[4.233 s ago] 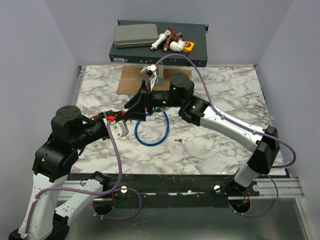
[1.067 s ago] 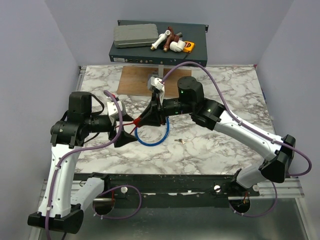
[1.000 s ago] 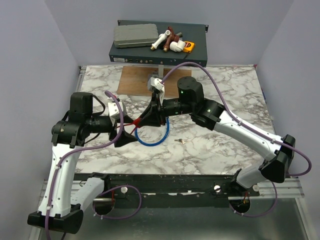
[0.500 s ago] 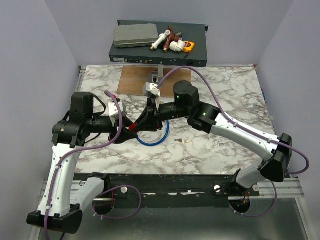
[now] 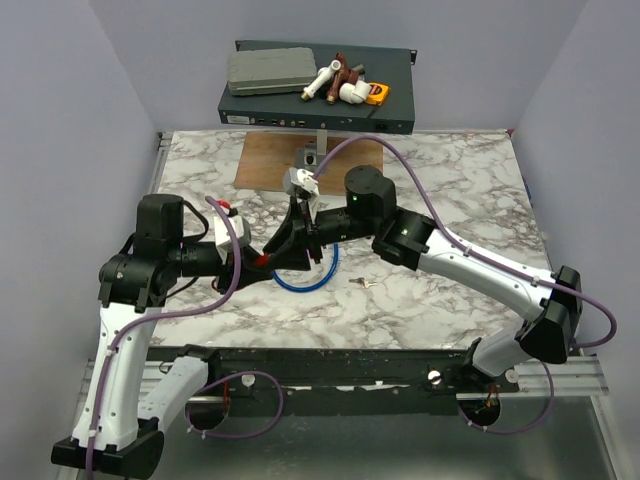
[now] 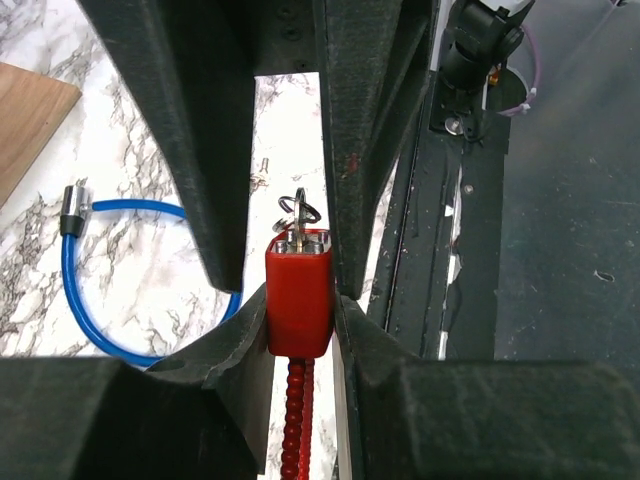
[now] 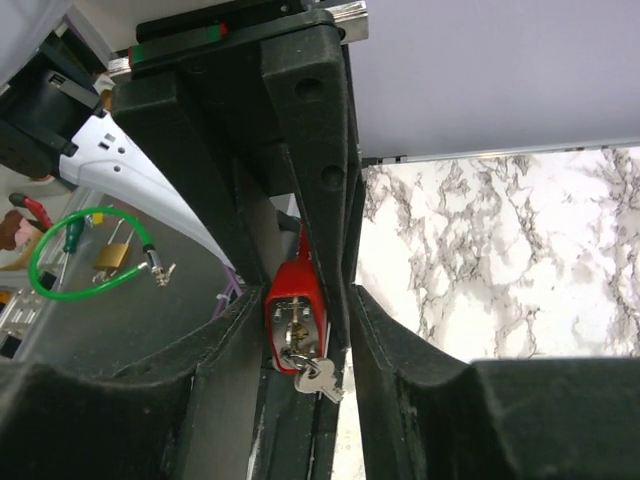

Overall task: Unlock with the key
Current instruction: Unlock the lock.

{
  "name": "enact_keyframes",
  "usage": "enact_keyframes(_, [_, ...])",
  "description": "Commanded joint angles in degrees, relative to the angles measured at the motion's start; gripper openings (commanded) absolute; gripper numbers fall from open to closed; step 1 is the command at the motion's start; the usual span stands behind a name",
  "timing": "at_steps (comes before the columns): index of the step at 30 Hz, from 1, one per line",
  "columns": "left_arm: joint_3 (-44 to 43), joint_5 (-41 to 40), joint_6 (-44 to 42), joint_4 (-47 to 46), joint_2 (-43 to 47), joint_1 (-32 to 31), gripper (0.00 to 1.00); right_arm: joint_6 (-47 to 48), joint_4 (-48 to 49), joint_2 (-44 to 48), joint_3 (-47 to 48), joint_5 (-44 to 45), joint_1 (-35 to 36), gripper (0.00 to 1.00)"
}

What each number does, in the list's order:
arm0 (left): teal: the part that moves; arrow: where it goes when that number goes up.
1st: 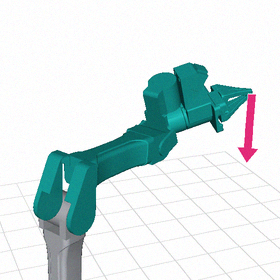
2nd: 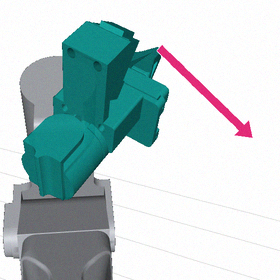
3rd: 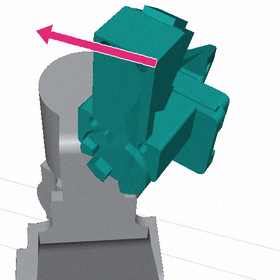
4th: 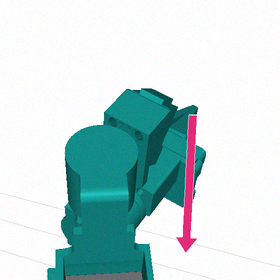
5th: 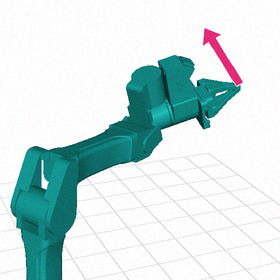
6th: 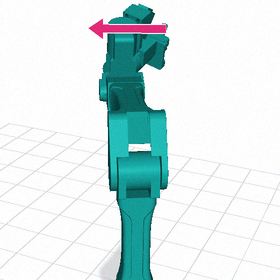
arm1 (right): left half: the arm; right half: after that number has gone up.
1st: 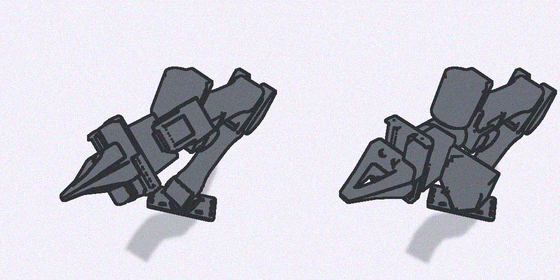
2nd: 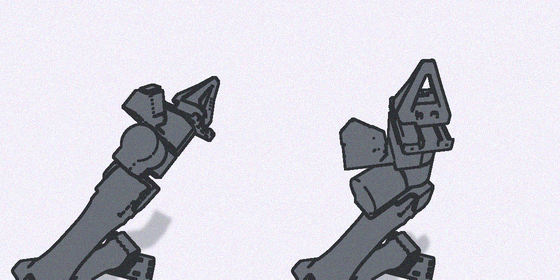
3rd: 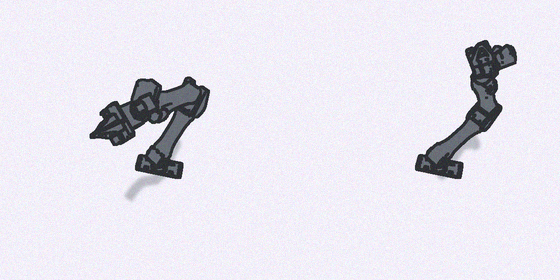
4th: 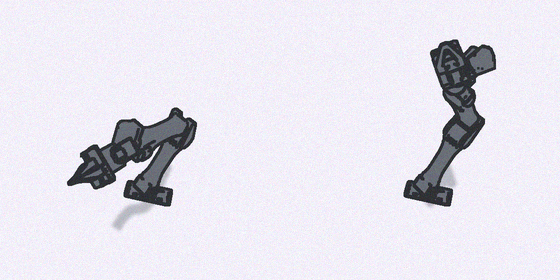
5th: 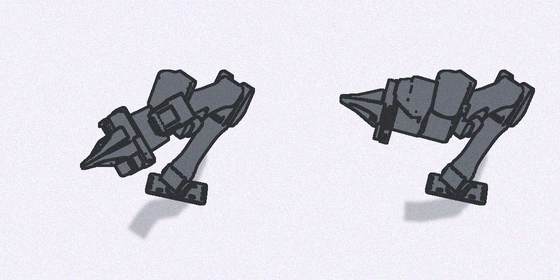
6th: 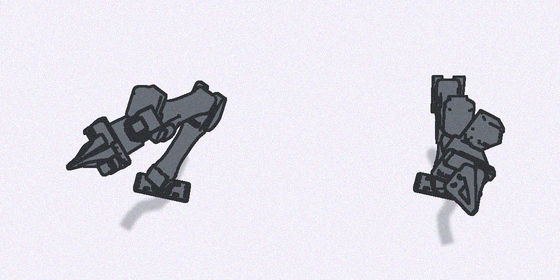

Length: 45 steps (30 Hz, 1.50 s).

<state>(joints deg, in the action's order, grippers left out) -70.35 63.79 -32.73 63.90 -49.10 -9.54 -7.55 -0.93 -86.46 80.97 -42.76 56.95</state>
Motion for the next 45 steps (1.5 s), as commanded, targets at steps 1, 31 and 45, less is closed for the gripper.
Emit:
enact_keyframes(1, [0.66, -0.45, 0.1, 0.26, 2.53, -0.48, 0.0, -1.45, 1.29, 1.41, -0.9, 1.0, 0.18, 0.47])
enact_keyframes(31, [-7.34, -10.92, -9.9, 15.66, -1.41, -5.49, 0.0, -4.8, 2.63, 6.71, -5.69, -6.03, -1.22, 0.31])
enact_keyframes(45, [-7.83, -10.82, -7.99, 14.3, -2.15, -5.88, 0.0, -6.47, 5.24, 4.42, -6.61, -5.88, -1.14, 0.28])
